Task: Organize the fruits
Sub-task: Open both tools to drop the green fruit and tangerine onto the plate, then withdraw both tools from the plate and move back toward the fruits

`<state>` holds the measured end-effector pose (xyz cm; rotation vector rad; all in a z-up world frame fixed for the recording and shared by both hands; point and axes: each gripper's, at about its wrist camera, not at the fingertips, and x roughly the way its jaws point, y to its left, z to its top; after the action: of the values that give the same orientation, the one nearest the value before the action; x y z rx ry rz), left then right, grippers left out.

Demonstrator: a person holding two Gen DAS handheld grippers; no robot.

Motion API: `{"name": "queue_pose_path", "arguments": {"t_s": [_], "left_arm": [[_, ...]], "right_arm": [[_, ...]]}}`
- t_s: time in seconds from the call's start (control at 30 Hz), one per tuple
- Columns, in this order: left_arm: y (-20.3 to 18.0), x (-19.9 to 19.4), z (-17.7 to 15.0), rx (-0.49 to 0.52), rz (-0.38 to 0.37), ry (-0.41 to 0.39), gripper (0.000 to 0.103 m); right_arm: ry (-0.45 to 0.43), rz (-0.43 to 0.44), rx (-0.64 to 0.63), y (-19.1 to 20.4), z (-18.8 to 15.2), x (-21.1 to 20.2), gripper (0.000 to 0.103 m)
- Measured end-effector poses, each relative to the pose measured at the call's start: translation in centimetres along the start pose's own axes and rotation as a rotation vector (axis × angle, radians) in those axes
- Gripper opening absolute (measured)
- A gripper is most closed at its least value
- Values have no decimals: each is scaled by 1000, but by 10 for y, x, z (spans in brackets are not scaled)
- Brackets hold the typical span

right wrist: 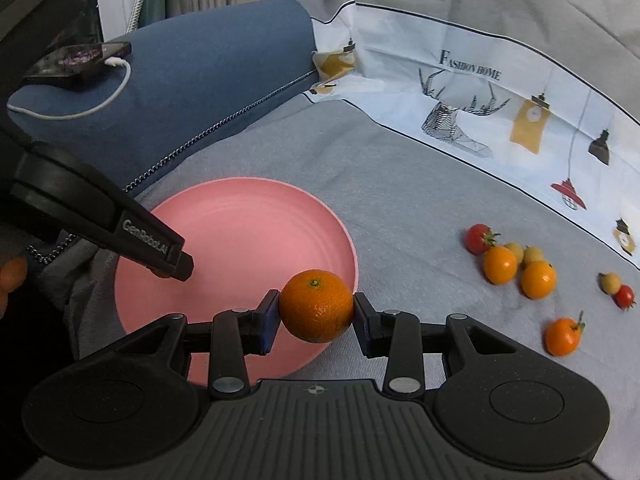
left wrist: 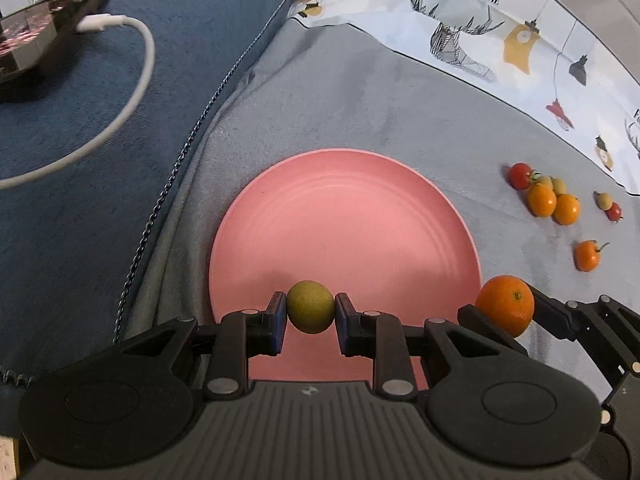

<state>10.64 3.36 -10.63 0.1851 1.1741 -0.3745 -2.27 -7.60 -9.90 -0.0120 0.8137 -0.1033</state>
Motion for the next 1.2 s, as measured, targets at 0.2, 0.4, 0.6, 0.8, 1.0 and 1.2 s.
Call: {"name": "queue_pose_path", "arguments": {"t_s": [0.2, 0.4, 0.6, 0.8, 1.0, 1.2], "left_arm": [[-2, 10, 10, 21, 2, -1, 32], [0, -6, 10, 4, -1, -82, 103], [0, -27, -16, 22, 20, -52, 103], [0, -65, -56, 20, 39, -72, 103], [-2, -106, -89, 3, 65, -157, 103], [-7, -136, -112, 5, 62, -198, 103]], "right_arm": [[8, 16, -42, 8, 4, 18, 40], [-35, 40, -77, 11, 11, 16, 83], [7, 28, -39, 8, -2, -10, 87], [29, 13, 62, 1, -22, -56, 90], [-36, -42, 78, 6, -31, -104, 92], [-99, -75, 100, 8, -42, -144, 94]]}}
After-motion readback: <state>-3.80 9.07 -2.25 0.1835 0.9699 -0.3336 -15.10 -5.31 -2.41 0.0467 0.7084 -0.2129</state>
